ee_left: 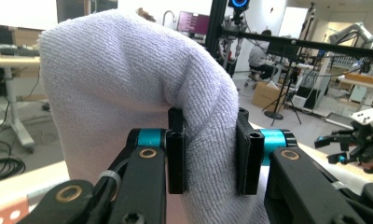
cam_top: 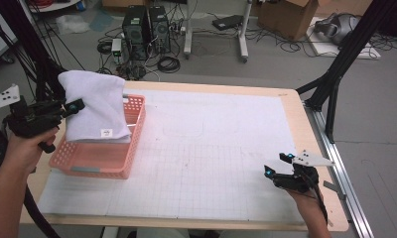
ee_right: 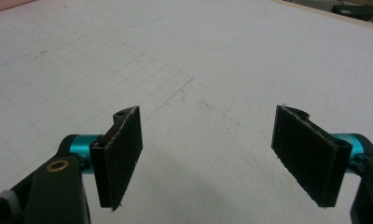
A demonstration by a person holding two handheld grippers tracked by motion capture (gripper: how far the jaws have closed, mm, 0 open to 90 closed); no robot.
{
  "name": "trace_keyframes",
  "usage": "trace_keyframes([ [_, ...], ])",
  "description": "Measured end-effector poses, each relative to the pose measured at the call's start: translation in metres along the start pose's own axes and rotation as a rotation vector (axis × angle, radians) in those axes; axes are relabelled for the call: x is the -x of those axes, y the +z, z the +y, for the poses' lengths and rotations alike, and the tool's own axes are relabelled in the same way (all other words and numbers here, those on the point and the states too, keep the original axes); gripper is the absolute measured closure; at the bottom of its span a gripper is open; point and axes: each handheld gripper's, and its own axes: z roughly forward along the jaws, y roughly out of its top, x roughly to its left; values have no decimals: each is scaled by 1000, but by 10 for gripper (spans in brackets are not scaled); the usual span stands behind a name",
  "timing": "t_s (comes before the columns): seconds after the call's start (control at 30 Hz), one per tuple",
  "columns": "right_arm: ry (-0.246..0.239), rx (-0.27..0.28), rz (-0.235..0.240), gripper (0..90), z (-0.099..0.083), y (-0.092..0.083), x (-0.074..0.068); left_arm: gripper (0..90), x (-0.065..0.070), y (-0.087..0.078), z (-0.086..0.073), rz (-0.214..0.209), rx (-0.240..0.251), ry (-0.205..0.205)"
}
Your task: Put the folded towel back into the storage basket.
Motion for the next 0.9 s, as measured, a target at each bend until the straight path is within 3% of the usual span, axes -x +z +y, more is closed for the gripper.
trace_keyframes([
  [0.37, 3, -7, -2, 234, -1, 1, -1, 704, -17, 0, -29, 24, -43, -51],
  [0.63, 1, -9, -8, 234, -1, 1, -1, 701, -27, 1, -47, 52, -103, -78],
  [0.9, 3, -11, -12, 235, -2, 1, 0, 701, -31, 9, -57, 31, -139, -92],
])
